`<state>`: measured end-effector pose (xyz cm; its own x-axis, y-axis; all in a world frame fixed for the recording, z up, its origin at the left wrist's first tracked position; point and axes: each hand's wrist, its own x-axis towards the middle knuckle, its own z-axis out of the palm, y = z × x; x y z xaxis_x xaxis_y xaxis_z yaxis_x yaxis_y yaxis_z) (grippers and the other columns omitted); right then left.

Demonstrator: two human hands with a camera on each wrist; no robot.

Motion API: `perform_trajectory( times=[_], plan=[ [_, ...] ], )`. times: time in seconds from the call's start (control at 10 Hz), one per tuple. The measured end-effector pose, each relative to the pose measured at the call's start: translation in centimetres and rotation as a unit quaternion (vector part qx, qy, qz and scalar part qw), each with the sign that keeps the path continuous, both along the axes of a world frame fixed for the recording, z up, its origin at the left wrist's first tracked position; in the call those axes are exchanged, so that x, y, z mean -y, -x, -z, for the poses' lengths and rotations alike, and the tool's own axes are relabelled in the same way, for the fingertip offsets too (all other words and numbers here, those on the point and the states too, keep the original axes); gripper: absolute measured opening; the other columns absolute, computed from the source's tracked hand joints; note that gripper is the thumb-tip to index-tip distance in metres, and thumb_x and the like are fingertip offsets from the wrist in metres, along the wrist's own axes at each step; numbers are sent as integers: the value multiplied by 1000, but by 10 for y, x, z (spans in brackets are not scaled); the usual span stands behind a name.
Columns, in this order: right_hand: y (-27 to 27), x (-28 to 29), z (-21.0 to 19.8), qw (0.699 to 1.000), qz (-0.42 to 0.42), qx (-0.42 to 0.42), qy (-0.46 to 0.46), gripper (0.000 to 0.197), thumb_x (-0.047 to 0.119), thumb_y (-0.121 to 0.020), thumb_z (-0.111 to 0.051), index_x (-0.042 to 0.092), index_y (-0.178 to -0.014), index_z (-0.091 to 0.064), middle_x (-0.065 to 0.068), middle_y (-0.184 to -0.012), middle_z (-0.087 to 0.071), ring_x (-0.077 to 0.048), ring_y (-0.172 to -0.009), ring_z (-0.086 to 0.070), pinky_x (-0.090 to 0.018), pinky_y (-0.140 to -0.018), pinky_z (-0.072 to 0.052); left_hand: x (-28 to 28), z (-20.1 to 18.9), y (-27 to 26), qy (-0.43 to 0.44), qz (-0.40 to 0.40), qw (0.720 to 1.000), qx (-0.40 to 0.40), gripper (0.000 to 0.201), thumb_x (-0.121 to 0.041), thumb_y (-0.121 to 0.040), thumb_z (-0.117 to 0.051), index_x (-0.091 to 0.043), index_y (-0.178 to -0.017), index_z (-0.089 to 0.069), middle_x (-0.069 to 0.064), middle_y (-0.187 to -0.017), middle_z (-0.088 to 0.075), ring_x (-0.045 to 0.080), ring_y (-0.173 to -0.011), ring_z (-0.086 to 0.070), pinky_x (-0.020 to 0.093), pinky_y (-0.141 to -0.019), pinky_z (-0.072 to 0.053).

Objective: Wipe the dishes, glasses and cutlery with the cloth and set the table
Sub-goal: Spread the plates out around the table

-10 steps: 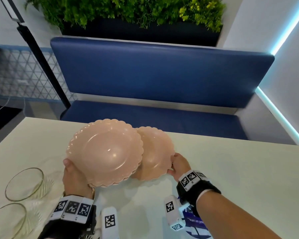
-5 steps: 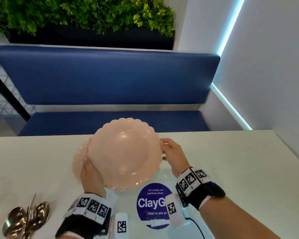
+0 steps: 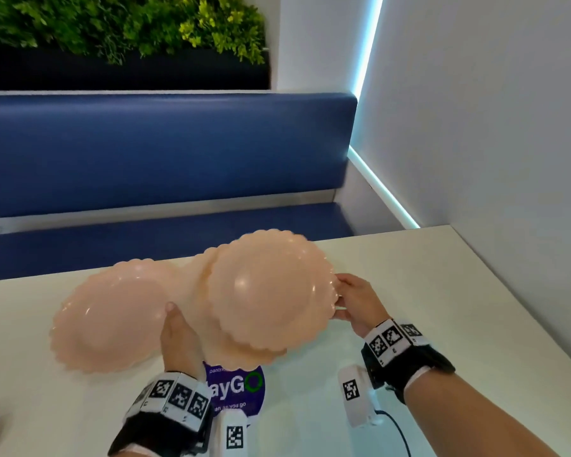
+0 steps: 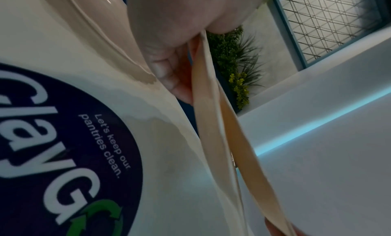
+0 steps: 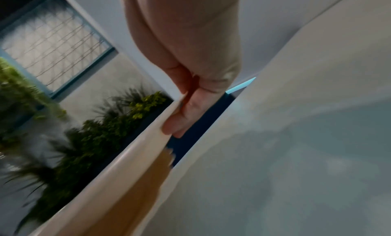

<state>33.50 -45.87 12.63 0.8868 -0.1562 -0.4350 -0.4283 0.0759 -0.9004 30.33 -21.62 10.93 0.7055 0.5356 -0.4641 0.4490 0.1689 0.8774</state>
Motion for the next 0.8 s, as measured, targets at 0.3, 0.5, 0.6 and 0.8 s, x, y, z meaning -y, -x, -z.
perform_trajectory(
  times=[0.3,0.5,0.6,0.8],
  plan=[
    [-19,86,52,974,215,-60,-31,42,-8,-94,-34,-2,-136,-37,-25,-128,-48,-31,-83,-53,-42,-73,-51,-18,26,22,-129,19,990,-59,58,-36,-102,-15,4,-141,-30,29,-145,-33,44,-133,-31,49,-111,-27],
    [-22,98,73,973,212,-86,-23,40,-9,-91,-38,-5,-131,-46,-18,-104,-59,-30,-75,-57,-42,-55,-53,-15,22,26,-107,8,992,-61,56,-36,-102,-18,2,-140,-32,26,-145,-34,41,-134,-32,47,-111,-27],
    [-24,93,70,976,199,-92,-15,35,-2,-96,-36,0,-130,-42,-5,-109,-54,-38,-110,-55,-26,-53,-57,-11,18,24,-32,-6,996,-79,59,-47,-99,-21,-13,-146,-28,15,-149,-35,34,-137,-32,42,-115,-25],
    [-16,78,44,947,156,-85,268,48,11,-90,-46,7,-138,-38,-18,-139,-39,-38,-119,-48,-40,-94,-41,-8,18,29,35,2,998,-59,76,-70,-87,-21,-22,-145,-30,9,-149,-38,30,-136,-36,45,-114,-27]
  ],
)
